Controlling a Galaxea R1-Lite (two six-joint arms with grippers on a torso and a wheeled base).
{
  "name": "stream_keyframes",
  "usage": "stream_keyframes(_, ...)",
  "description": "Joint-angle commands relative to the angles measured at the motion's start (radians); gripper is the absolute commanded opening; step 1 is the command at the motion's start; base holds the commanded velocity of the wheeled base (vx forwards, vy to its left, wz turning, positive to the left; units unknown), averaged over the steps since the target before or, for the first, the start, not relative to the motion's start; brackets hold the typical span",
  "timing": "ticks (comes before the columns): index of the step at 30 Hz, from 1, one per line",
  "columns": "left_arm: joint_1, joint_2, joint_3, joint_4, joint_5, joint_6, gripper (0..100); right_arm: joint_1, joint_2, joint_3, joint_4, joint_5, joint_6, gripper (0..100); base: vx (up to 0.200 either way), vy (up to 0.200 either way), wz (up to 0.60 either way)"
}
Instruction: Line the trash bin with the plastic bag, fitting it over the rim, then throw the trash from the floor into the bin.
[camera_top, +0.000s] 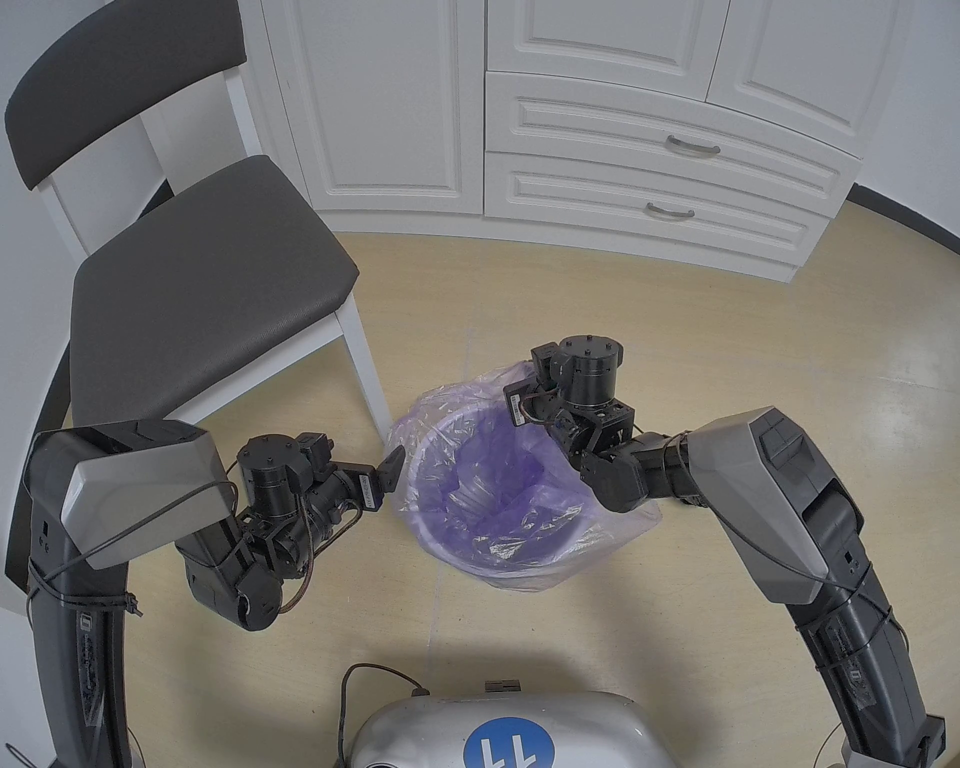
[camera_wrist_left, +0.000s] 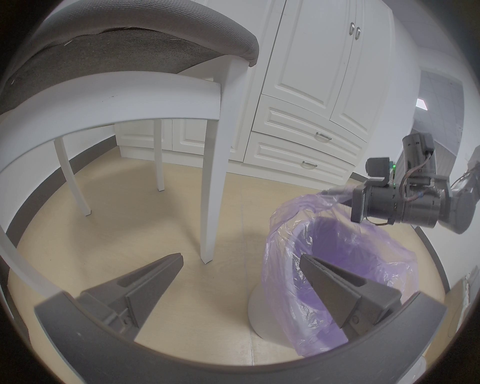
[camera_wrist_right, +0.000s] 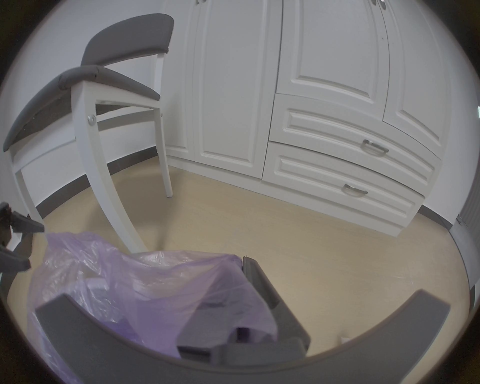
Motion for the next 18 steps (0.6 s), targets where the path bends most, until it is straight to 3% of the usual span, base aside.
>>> stream_keyframes(1,-0.001,-0.001,-0.002,0.000,0.000,0.000,100,-0.001,0.031,-0.007,-0.002,0.002,0.016,0,0.000,0.000,0.00)
stream_keyframes(10,-0.004,0.001,0.001,-0.034,0.000,0.000,100,-0.001,-0.017,-0.007,-0.015,0.001,0.044,0,0.000,0.000,0.00)
stream_keyframes(11,-0.004,0.002,0.001,-0.034,0.000,0.000,100,-0.001,-0.024,-0.007,-0.013,-0.001,0.044,100,0.000,0.000,0.00)
stream_keyframes(14,-0.004,0.002,0.003,-0.035,0.000,0.000,100,0.001,-0.072,-0.001,0.011,-0.007,0.038,100,0.000,0.000,0.00)
stream_keyframes(18,-0.005,-0.001,0.009,-0.035,0.000,0.000,100,0.015,-0.215,0.194,0.113,-0.007,0.010,100,0.000,0.000,0.00)
